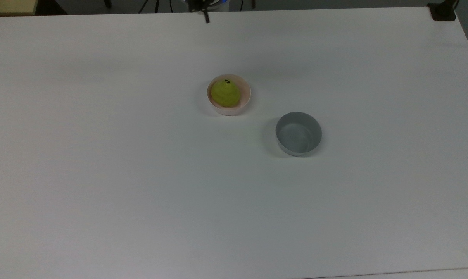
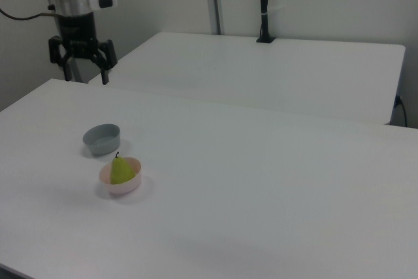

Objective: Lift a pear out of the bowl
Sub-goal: 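Move the open gripper toward the pink bowl holding the green pear, then lower the gripper into the pink bowl and close on the pear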

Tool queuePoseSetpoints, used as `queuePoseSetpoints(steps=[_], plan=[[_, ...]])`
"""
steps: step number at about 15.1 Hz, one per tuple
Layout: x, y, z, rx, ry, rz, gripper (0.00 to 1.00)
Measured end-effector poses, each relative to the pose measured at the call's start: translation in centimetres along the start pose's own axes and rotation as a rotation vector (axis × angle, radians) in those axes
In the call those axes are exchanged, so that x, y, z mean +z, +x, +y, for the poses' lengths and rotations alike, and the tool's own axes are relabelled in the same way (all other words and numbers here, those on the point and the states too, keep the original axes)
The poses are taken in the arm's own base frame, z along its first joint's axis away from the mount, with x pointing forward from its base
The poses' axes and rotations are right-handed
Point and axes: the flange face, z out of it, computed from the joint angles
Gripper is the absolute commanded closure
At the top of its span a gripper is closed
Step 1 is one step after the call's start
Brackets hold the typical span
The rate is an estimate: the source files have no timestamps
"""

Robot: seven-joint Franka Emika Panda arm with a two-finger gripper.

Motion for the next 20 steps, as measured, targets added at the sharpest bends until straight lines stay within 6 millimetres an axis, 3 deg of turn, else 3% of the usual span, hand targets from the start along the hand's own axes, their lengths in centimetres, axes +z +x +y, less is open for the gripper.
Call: queuePoseSetpoints(steps=[2,4,6,8,11,13,20], plan=[[0.6,0.3,-1.4,-0.011,0.0,-0.011,0.0],[2.4,1.0,-2.1,-0.023,0.002,-0.047,0.0],[5.7,2.7,-2.7,-0.034,0.0,-0.082,0.0],[10.4,5.2,-2.9,-0.039,-0.007,-0.107,0.0],[15.6,7.1,-2.2,-0.035,-0.031,-0.164,0.0],[17.9,7.7,-1.6,-0.037,-0.054,-0.197,0.0],[22.4,7.3,1.5,-0.096,-0.112,-0.3,0.0]])
